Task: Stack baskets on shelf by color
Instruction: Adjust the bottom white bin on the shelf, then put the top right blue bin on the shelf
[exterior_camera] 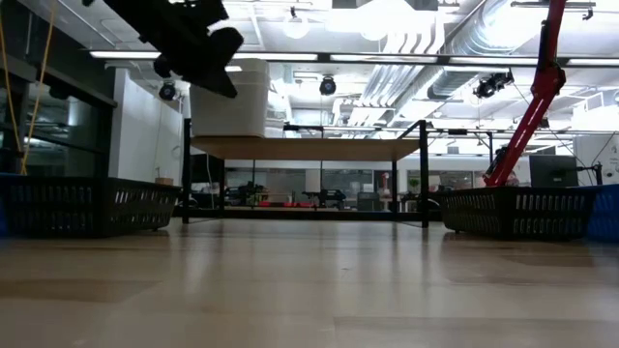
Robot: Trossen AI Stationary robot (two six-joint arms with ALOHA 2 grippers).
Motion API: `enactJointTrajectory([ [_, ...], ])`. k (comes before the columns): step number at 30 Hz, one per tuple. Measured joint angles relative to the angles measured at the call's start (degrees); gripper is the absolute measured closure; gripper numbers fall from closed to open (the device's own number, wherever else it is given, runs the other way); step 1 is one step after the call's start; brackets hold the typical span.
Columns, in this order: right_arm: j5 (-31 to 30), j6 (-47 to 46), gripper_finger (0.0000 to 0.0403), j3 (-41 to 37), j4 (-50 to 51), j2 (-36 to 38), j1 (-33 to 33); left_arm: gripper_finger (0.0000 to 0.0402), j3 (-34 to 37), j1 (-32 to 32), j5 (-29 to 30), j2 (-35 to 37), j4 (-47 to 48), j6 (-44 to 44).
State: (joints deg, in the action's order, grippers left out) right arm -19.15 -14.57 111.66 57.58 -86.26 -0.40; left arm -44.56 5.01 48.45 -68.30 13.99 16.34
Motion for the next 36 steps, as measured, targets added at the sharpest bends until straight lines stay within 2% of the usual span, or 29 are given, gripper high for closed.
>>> enactJointTrajectory([
  [8, 0.01, 0.02, 0.0242, 0.00, 0.03, 0.00, 0.00, 0.0401, 0.00, 4.00, -3.32, -1.34, -9.34, -2.96],
  [13, 0.03, 0.16, 0.0242, 0.00, 0.47, 0.00, 0.02, 0.0401, 0.00, 6.35, -3.91, -1.32, -11.19, -3.48],
  [17, 0.27, 0.45, 0.0242, 0.00, 0.75, 0.00, 0.01, 0.0401, 0.00, 6.72, -8.91, -0.79, -10.77, -4.61],
  [21, 0.46, -0.04, 0.0242, 0.00, 4.72, 0.00, 0.02, 0.0401, -0.35, 5.16, -14.55, 2.10, -10.15, -5.92],
  [27, 3.83, -6.39, 0.0242, 0.00, 15.08, 0.00, 0.20, 0.0401, -2.98, -1.13, -17.93, 10.07, -8.64, -5.02],
  [30, 6.20, -9.20, 0.0242, 0.00, 20.25, 0.00, 1.64, 0.0401, -4.09, -4.42, -23.72, 14.22, -8.59, -3.50],
  [33, 6.02, -12.67, 0.0242, 0.00, 25.02, 0.00, 3.72, 0.0401, -4.98, -6.18, -29.67, 18.23, -8.67, -0.39],
  [36, 4.74, -17.80, 0.0242, -0.24, 30.61, 0.00, 5.49, 0.0401, -5.16, -7.49, -30.89, 21.53, -8.62, 1.46],
])
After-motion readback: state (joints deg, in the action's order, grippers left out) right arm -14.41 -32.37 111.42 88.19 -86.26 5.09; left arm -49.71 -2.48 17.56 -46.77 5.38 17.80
